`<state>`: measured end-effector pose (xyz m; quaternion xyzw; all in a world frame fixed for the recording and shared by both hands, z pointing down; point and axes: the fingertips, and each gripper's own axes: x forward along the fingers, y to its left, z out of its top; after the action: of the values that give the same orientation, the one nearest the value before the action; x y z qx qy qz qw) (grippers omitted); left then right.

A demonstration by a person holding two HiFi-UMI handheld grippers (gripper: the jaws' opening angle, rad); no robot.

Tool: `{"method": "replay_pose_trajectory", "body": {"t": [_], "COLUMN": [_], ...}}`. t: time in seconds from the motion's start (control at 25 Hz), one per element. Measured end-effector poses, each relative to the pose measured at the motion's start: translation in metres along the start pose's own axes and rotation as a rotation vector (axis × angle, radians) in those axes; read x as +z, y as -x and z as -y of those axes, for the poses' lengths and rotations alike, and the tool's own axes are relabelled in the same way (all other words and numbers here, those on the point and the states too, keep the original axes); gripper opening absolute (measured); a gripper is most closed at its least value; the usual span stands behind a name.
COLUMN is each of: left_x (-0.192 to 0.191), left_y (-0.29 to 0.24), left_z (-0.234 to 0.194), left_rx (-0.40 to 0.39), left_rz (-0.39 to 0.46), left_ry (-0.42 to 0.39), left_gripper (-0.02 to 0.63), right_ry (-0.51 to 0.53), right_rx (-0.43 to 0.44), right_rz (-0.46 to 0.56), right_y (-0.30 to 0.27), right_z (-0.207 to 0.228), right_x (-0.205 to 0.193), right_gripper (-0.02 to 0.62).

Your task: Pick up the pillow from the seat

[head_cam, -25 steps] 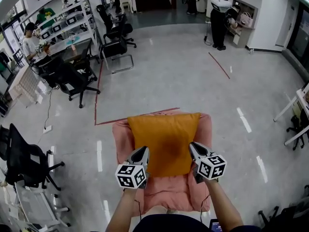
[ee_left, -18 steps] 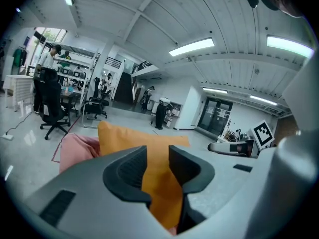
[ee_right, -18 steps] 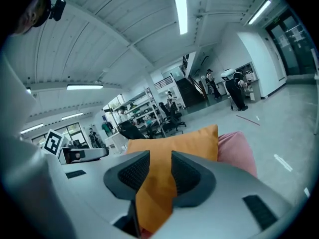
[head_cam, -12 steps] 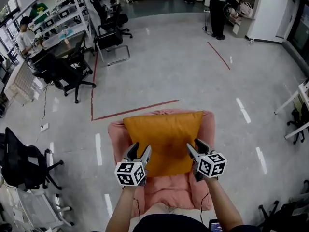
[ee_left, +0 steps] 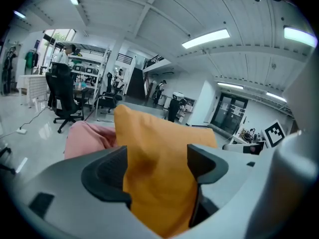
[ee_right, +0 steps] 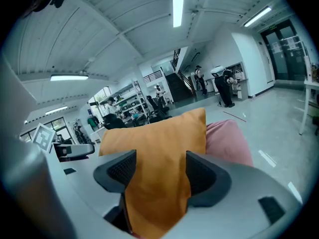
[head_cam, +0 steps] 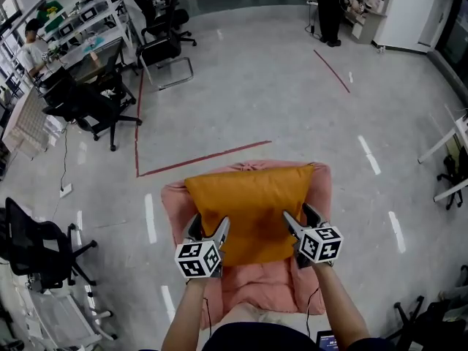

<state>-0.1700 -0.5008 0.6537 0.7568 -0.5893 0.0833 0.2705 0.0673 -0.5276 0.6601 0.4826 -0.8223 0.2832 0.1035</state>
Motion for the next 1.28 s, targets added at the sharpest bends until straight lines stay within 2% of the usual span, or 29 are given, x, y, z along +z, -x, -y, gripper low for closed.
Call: {"method": "replay_pose_trajectory", "body": {"t": [0.16, 0.44, 0.76, 0.96, 1.08, 1.28], "left_x": [-0.007, -0.024, -0.035, -0.035, -0.038, -0.041], "left_y": [-0.006, -0.022, -0.038, -0.043, -0.041, -0.038], "left_z": [-0.01, -0.025, -0.028, -0.025, -0.024, -0.019], "left_rx": [0.012, 0.036, 0.011, -0.042, -0.057, -0.049], "left_rz": [-0.024, -0.086, -0.133, -0.14, -0.159, -0.194], "left_ry": [0.015, 0.019, -0.006, -0.02, -0.029, -0.049], "left_gripper": [0.397, 0.411, 0.411, 0.402, 0.377, 0.294], "right_ry": [0.001, -0.003, 0.004, 0.013, 0.035, 0.057], "right_rx": [-0.053, -0.109, -0.067, -0.021, -0.001, 0.018], "right_rz": [-0.028, -0.057, -0.066, -0.062, -0.068, -0.072], "right_y": [-0.008, -0.023, -0.035, -0.038, -0.038, -0.035], "right_z": [0.009, 0.029, 0.03, 0.028, 0.024, 0.02], "right_x": [-0.008, -0.012, -0.015, -0.015, -0.016, -0.019], "right_gripper": [0.309, 0.323, 0.321, 0.316, 0.264, 0.175]}}
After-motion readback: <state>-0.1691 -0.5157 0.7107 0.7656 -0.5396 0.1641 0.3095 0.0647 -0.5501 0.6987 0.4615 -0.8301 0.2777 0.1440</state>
